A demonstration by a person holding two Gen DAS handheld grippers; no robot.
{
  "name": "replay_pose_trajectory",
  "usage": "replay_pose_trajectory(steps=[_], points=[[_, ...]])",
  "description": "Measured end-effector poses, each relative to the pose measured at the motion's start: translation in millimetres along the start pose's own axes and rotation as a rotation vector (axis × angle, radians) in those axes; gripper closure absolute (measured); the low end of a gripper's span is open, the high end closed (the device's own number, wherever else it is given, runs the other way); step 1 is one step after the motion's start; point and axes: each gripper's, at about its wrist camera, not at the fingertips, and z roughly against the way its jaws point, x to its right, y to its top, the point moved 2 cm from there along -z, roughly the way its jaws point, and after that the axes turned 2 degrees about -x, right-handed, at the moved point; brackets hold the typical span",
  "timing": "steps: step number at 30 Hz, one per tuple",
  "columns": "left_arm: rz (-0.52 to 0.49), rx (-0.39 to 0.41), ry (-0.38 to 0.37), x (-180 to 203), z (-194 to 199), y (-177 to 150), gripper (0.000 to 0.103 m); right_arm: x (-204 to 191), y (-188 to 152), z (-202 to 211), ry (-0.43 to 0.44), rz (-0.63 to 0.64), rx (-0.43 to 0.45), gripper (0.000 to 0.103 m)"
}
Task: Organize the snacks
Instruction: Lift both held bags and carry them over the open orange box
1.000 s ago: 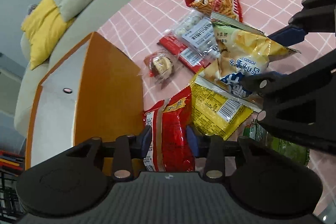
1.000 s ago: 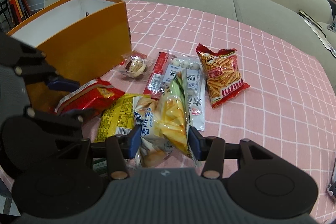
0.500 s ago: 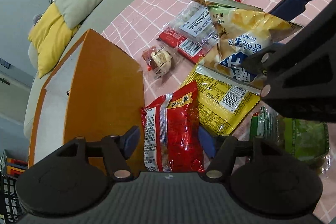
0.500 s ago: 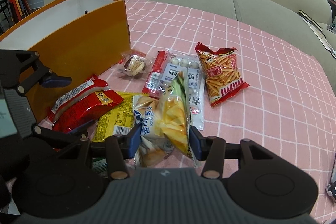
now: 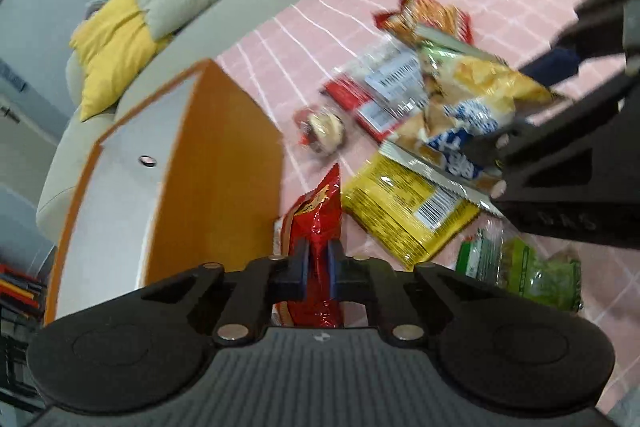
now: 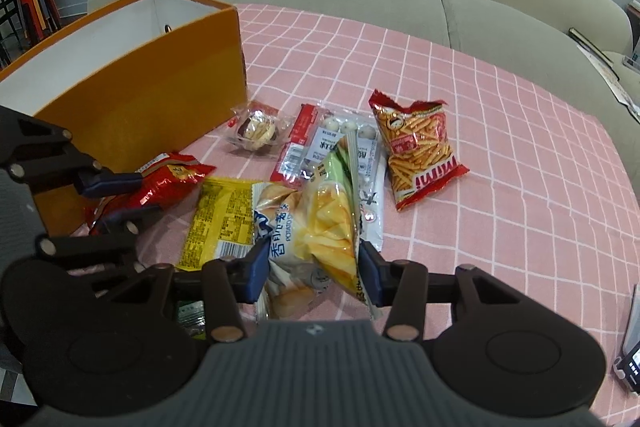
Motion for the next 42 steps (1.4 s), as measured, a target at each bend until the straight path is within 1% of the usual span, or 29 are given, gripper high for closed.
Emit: replay_pose_trajectory(steps=[2, 4, 7, 12, 23, 27, 30, 35, 38, 42], points=[[0.051, 0.006, -0.016, -9, 8, 1, 0.099, -1, 1, 5, 0.001, 0.002, 0.01, 0.058], [0.081, 0.012, -0.021, -14, 13, 0, 0.101, -3, 2, 9, 0.0, 0.009, 0.021, 0.058], [0.108, 0.036, -0.018, -18, 23, -1, 0.102, -6, 5, 17, -0.003, 0.016, 0.038, 0.058], [0.155, 0.09, -0.014, -26, 51, -6, 0.102, -12, 9, 35, -0.006, 0.026, 0.082, 0.058], [0.233, 0.24, 0.027, -53, 110, 1, 0.103, -32, 22, 85, 0.001, 0.059, 0.207, 0.058], [0.248, 0.27, 0.071, -68, 124, -1, 0.103, -45, 28, 97, 0.023, 0.071, 0.244, 0.058], [0.262, 0.275, 0.105, -82, 128, -3, 0.103, -59, 34, 104, 0.047, 0.087, 0.269, 0.058], [0.287, 0.249, 0.145, -108, 126, -10, 0.103, -82, 48, 107, 0.094, 0.119, 0.29, 0.058], [0.304, 0.225, 0.15, -126, 121, -14, 0.103, -99, 59, 105, 0.125, 0.153, 0.291, 0.058], [0.344, 0.176, 0.132, -151, 108, -20, 0.103, -121, 74, 99, 0.154, 0.203, 0.284, 0.058]])
